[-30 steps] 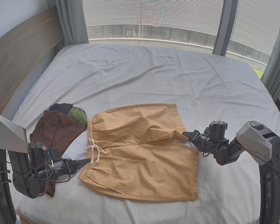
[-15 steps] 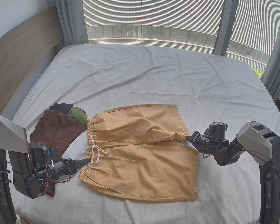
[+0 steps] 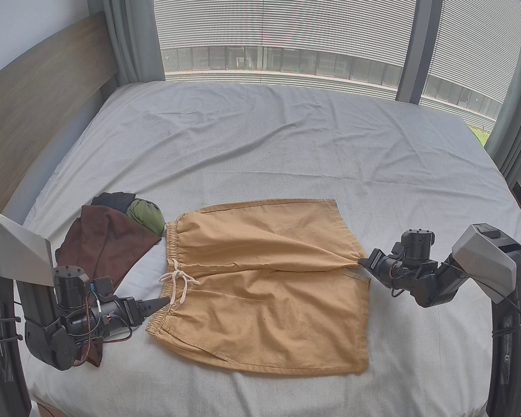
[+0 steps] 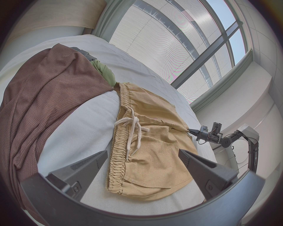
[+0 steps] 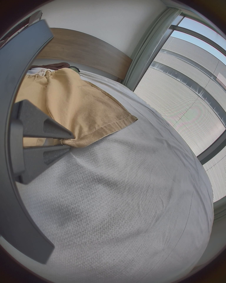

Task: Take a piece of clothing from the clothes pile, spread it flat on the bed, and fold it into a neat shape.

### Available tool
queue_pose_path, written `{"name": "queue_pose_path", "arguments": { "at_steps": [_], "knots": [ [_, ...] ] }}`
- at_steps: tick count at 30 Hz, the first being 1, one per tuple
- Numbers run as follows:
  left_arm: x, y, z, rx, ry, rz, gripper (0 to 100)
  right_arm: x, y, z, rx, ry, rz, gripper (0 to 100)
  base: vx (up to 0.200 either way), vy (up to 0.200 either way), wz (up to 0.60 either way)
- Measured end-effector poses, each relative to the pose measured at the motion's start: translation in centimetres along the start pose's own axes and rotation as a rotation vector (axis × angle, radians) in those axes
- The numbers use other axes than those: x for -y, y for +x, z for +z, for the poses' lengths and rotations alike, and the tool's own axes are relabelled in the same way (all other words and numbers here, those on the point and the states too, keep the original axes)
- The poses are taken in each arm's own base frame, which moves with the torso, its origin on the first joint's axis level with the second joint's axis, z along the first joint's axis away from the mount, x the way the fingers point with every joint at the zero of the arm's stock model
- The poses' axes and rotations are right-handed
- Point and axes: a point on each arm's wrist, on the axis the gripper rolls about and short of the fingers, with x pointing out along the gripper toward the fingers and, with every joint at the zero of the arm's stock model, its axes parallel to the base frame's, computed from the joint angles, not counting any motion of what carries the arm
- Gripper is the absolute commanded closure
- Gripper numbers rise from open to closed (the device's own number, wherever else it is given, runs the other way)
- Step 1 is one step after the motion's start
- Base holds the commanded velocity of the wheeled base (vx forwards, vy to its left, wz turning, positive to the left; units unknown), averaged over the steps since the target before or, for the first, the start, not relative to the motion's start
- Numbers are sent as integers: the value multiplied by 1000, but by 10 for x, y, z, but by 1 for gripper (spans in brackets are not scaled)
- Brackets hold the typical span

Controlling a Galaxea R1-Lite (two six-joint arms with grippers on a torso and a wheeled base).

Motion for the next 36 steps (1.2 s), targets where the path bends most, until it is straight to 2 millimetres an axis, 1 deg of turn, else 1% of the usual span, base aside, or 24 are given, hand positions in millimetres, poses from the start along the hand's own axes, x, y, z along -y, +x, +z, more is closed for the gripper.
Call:
{"name": "queue_pose_path", "arguments": {
  "at_steps": [6, 7, 12, 17, 22, 26, 29, 33, 36],
  "knots": [
    [0, 0, 0, -2, -1, 1, 0, -2, 0, 0, 0, -2, 5, 100, 0, 0, 0],
    [-1, 0, -1, -2, -2, 2, 0, -3, 0, 0, 1, -2, 6, 0, 0, 0, 0],
    [-1, 0, 0, -1, -4, 3, 0, -3, -5, -2, 12, -7, 1, 0, 0, 0, 0],
    [-3, -1, 1, 4, -8, 6, 0, -3, -21, -5, 6, -26, -15, 0, 0, 0, 0],
    [-7, -3, 4, 18, -16, 17, 0, -2, -49, -7, 3, -46, -37, 0, 0, 0, 0],
    [-13, -5, 7, 31, -26, 30, 0, -7, -76, -12, 9, -60, -33, 0, 0, 0, 0],
    [-15, -6, 6, 31, -41, 35, 0, -12, -92, -14, 38, -75, -14, 0, 0, 0, 0],
    [-15, -6, 2, 13, -74, 33, 0, -17, -109, -20, 77, -112, 23, 0, 0, 0, 0],
    [-13, -5, -3, -11, -96, 30, 0, -18, -116, -25, 86, -130, 33, 0, 0, 0, 0]
  ]
}}
